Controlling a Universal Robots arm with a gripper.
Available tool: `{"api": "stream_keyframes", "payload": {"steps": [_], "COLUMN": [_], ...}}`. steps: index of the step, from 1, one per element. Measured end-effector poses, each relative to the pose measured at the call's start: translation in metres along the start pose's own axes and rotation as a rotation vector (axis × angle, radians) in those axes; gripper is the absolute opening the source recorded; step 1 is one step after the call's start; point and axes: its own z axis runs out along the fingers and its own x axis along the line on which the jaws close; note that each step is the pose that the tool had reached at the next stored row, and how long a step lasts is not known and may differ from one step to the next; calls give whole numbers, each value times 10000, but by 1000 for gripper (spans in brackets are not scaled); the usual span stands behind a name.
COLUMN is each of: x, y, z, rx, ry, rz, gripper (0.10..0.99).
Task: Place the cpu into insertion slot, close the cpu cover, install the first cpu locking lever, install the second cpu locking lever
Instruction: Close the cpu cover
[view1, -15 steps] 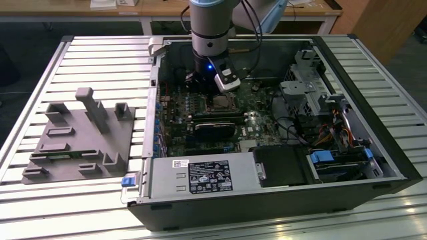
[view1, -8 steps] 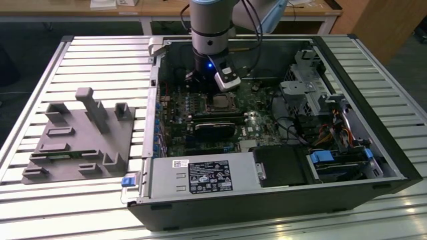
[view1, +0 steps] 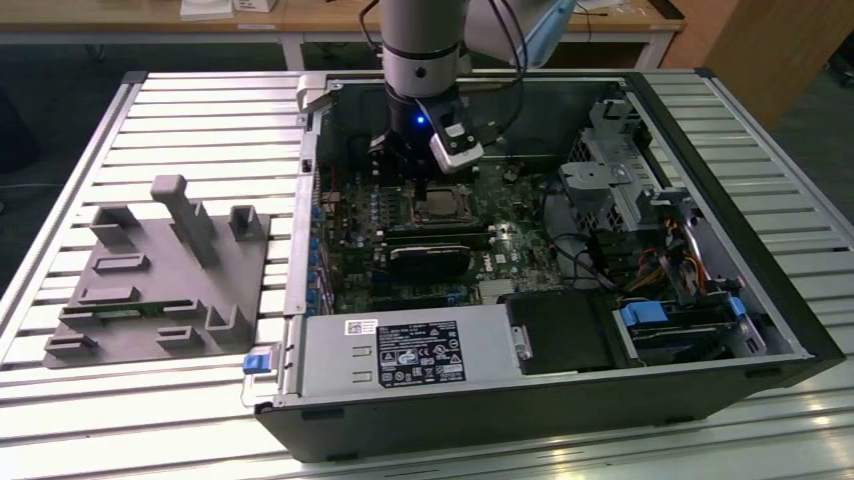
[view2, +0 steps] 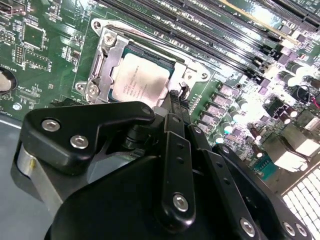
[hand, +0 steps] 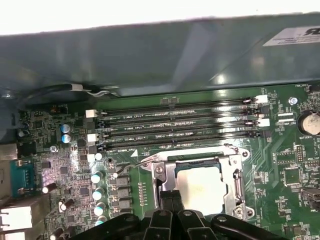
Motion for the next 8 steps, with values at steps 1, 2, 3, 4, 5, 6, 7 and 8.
{"api": "stream_keyframes", "payload": {"steps": [1, 2, 3, 4, 5, 6, 7, 8], "x": [0, -2, -8, -22, -43, -72, -103, -137], "y": [0, 1, 1, 3, 5, 9, 12, 16], "z": [1, 1, 0, 1, 2, 3, 4, 6], "rx": [-2, -3, -2, -1, 0, -1, 0, 0], "ry": [-1, -2, 0, 0, 1, 1, 4, 6], "rz": [0, -1, -1, 0, 0, 1, 1, 0], "gripper": [106, 106, 106, 106, 106, 106, 106, 106]}}
